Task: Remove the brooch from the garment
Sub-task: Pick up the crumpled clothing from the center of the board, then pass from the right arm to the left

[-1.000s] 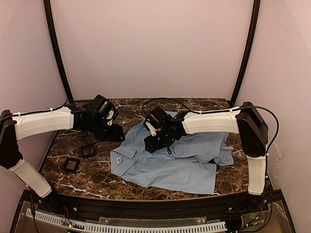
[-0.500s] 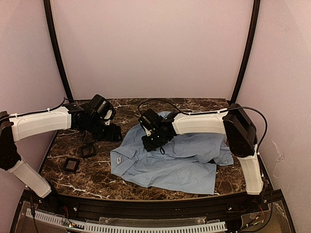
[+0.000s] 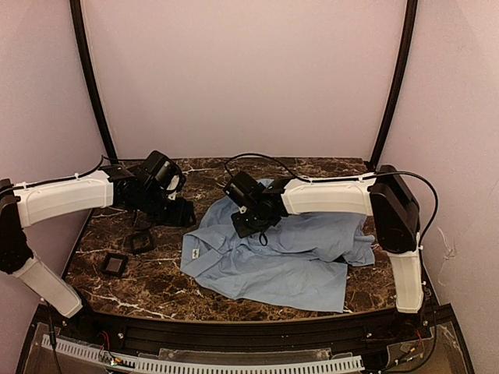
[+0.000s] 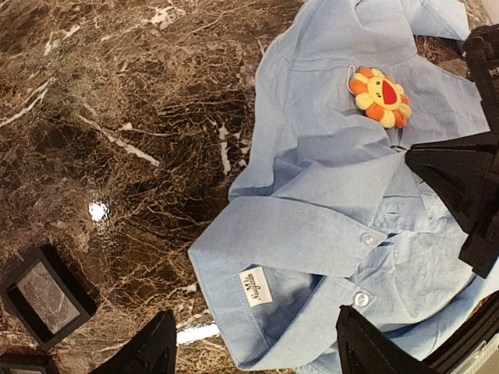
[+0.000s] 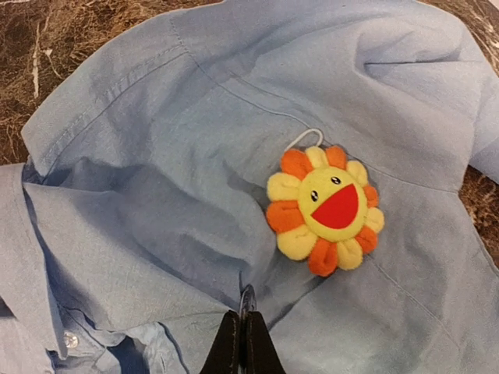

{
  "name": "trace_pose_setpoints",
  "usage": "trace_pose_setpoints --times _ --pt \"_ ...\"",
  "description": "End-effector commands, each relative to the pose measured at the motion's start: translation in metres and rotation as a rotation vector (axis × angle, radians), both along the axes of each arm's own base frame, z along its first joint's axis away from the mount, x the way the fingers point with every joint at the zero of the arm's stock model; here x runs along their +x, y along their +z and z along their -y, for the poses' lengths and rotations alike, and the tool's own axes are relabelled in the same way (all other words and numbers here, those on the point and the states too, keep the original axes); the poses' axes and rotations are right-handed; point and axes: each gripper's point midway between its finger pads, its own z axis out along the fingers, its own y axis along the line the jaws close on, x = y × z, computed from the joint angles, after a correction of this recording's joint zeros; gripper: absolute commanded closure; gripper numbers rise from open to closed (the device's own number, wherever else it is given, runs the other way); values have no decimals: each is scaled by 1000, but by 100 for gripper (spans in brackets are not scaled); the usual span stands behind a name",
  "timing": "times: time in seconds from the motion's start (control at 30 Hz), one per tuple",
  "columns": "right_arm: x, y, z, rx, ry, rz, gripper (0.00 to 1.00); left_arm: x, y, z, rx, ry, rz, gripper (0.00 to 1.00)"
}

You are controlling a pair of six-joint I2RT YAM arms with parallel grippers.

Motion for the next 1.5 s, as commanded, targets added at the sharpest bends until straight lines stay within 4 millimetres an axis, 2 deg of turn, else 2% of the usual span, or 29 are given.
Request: trace_pose_setpoints --times 0.0,0.13,0.23,0.37,0.47,0.57,0.77,0.97,1.17,1.23,1.3,1.37,1.47 --pt "-3 55 6 106 9 89 100 6 38 5 -47 -26 71 27" --pt "-20 110 -10 323 143 153 100 10 78 34 -185 -121 129 20" --pt "-37 145 -14 460 228 190 100 7 95 55 -286 -196 132 14" --pt "-51 174 -12 554 280 216 100 3 113 78 -413 -262 122 7" --pt "-57 184 -13 593 304 212 100 1 124 88 -484 -298 139 4" --pt "-63 193 -15 643 321 202 100 -3 123 92 -506 -324 130 1" --pt "-67 195 -18 690 325 177 100 -10 102 94 -490 -346 64 1" --pt "-69 193 -19 731 332 138 100 -16 77 86 -355 -407 98 1" --pt "-67 192 -17 755 320 124 100 -21 71 87 -261 -472 137 2" --pt "-68 194 -18 771 323 118 100 -22 71 88 -242 -483 150 6" --pt "-68 193 -18 776 320 111 100 -24 69 92 -236 -494 150 13" --pt "-67 193 -16 779 312 108 100 -25 66 95 -229 -501 146 27" --pt "-67 192 -15 783 308 102 100 -25 64 98 -212 -504 156 32"
